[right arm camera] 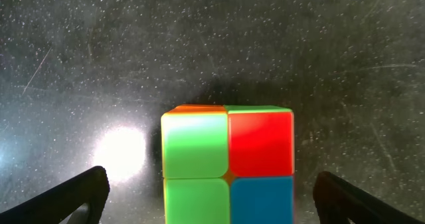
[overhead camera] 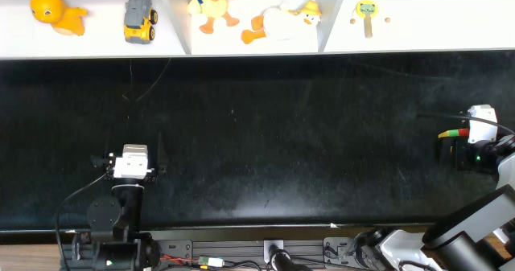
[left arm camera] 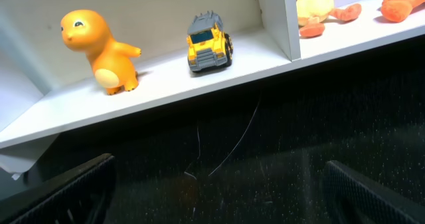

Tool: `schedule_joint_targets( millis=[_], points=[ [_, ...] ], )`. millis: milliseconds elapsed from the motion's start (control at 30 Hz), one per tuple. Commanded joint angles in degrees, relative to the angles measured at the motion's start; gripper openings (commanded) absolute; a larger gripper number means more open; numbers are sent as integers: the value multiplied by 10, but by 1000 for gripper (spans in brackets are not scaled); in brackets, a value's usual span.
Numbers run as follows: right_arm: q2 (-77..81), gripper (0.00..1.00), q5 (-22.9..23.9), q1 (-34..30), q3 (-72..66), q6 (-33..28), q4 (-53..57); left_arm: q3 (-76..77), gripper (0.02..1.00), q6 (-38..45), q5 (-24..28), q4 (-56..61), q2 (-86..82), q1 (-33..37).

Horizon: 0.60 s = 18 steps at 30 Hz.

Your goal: Store Toys

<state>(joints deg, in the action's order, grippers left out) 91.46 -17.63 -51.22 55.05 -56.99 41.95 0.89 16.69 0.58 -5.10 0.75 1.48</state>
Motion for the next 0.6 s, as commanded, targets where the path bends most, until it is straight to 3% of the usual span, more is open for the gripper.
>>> schedule_joint_targets(
  millis=[33,367,500,600],
  points=[
    [2,998,-8,2,-14,4,-8,-4,998,-6,-7,2,-6,-3],
    [2,884,-6,2,-25,5,-24,-4,998,-6,-7,2,-6,-3],
    [2,669,-6,2,-25,12,-29,-4,998,-6,-7,2,-6,-3],
    [2,581,-8,2,-25,17,-32,-4,998,-6,-7,2,-6,-3]
  ],
)
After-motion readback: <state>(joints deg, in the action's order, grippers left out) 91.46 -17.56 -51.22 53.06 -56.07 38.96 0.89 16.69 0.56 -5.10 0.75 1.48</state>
